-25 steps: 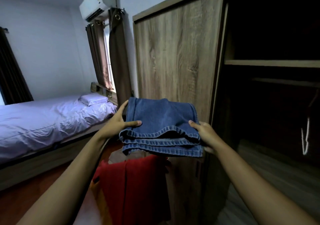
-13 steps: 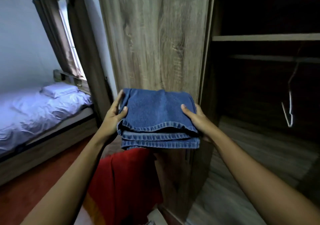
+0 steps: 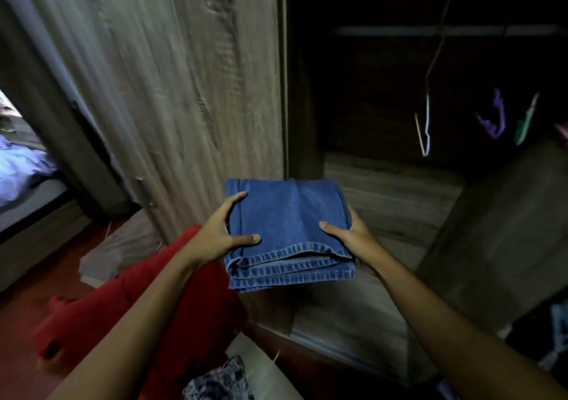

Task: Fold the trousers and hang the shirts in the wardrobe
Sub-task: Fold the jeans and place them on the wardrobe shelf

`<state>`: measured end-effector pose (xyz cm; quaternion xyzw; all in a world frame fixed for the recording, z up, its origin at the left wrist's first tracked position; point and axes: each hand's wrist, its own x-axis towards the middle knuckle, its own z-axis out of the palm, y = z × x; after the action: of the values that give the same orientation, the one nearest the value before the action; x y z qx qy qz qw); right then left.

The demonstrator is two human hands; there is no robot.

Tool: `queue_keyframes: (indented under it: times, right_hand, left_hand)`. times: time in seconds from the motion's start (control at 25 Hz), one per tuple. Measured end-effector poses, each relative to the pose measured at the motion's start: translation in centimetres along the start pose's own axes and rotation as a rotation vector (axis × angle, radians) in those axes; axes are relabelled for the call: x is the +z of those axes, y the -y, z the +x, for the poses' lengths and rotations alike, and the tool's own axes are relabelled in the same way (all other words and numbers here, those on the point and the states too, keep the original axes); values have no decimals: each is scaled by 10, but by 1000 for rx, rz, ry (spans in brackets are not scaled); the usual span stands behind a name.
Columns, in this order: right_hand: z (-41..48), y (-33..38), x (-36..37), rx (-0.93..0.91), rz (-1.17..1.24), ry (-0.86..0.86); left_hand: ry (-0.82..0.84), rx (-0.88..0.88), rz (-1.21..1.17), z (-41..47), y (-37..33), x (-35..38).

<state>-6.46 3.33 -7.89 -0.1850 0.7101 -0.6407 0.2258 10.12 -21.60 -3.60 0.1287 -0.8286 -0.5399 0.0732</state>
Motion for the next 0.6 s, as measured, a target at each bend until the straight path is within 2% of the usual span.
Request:
queue_keyframes:
  times: [0.12,0.28,0.6]
  right_hand:
    - [6,-60,-37,167,43,-92]
    - [23,-157,-83,238,-10,-200]
    - [64,-385,-120,304,-129,-249]
  left_hand:
    - [128,-51,3,36,33,56]
    - [240,-95,-11,82,112,131]
    - [172,-161,-12,149,326,282]
